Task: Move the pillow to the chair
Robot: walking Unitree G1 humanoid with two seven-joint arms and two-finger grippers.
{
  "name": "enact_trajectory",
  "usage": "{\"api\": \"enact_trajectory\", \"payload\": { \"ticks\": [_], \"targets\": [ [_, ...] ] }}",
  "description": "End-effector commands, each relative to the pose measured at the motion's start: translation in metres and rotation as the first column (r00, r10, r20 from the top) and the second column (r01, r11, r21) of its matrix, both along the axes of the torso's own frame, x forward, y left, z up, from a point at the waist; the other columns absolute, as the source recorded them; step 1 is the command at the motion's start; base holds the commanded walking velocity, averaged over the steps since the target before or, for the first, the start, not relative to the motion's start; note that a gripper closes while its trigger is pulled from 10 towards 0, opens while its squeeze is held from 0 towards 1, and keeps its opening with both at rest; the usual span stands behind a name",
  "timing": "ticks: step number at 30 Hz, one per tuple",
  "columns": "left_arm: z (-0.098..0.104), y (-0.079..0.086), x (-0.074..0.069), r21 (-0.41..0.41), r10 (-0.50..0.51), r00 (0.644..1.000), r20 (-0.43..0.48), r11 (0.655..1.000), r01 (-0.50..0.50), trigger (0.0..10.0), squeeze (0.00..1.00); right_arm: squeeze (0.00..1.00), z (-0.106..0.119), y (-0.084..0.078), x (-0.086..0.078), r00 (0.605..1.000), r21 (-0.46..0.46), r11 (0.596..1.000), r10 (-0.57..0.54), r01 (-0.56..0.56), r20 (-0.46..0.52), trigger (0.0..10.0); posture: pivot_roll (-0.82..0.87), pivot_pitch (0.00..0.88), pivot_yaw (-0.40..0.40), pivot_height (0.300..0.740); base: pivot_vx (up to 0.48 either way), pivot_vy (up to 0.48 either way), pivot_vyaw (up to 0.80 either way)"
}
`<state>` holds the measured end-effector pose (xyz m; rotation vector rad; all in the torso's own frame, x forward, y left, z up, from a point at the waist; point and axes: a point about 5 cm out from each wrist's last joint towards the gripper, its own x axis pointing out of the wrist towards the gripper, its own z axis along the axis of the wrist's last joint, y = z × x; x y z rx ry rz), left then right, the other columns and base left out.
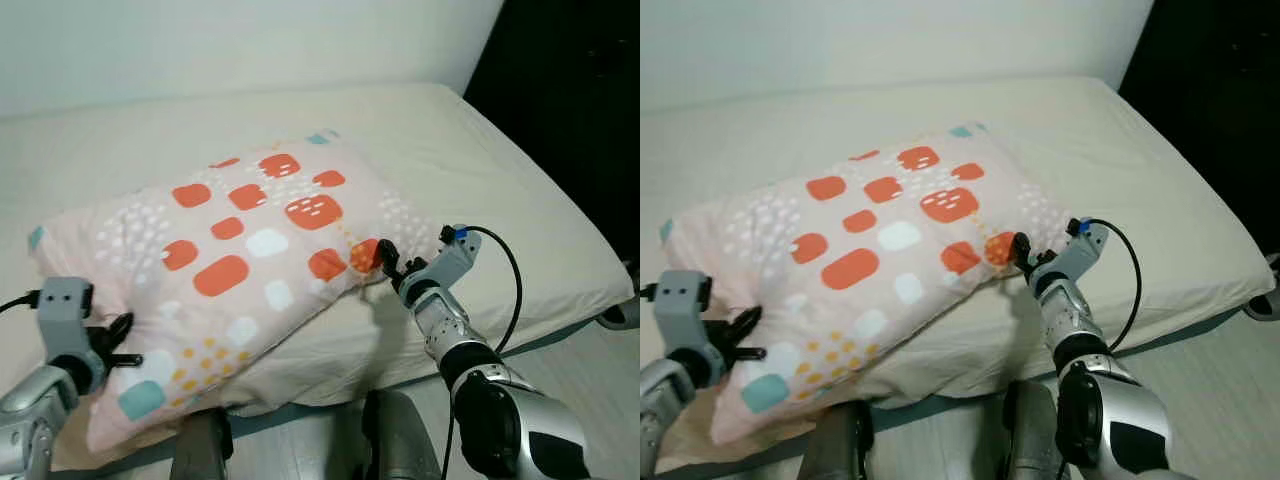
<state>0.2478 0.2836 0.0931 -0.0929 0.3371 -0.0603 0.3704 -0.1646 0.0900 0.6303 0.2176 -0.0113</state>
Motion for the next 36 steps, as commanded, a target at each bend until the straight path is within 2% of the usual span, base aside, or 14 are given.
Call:
{"api": "enact_trajectory", "payload": {
  "ticks": [1,14,22,24,31,36],
  "targets": [
    [-0.014,-0.008,-0.006,-0.034,-0.018,0.998,-0.066,0.999,0.015,10.0,0.0,0.0,0.002,0.002,0.001,1.0,-0.004,1.0,0.008,-0.008,0.012,10.0,0.11,0.206,-0.084,0.543,0.0,0.0,0.0],
    [-0.015,-0.002,-0.01,-0.006,-0.001,0.996,-0.089,1.0,0.001,10.0,0.0,0.0,0.011,-0.01,0.004,0.997,0.026,0.999,-0.022,0.02,0.072,10.0,0.12,0.204,-0.088,0.533,0.0,0.0,0.0],
    [-0.011,0.003,-0.011,0.017,0.016,0.996,-0.085,1.0,-0.014,10.0,0.0,0.0,0.017,-0.025,0.006,0.993,0.018,0.996,-0.083,0.082,0.079,10.0,0.14,0.205,-0.087,0.533,0.0,0.0,0.0],
    [-0.009,0.004,-0.011,0.027,0.02,0.996,-0.082,0.999,-0.018,10.0,0.0,0.0,0.02,-0.028,0.007,0.991,0.049,0.994,-0.102,0.099,0.083,10.0,0.15,0.207,-0.085,0.533,0.0,0.0,0.0],
    [-0.004,0.007,-0.012,0.06,0.019,0.996,-0.082,0.998,-0.014,10.0,0.0,0.0,0.024,-0.028,0.01,0.991,0.059,0.993,-0.103,0.098,0.086,10.0,0.19,0.225,-0.085,0.533,0.0,0.0,0.0],
    [0.01,0.015,-0.014,0.104,0.015,0.997,-0.079,0.995,-0.006,10.0,0.0,0.0,0.028,-0.017,0.014,0.992,0.102,0.992,-0.089,0.08,0.092,10.0,0.25,0.256,-0.062,0.533,0.0,0.0,0.0]
  ]
}}
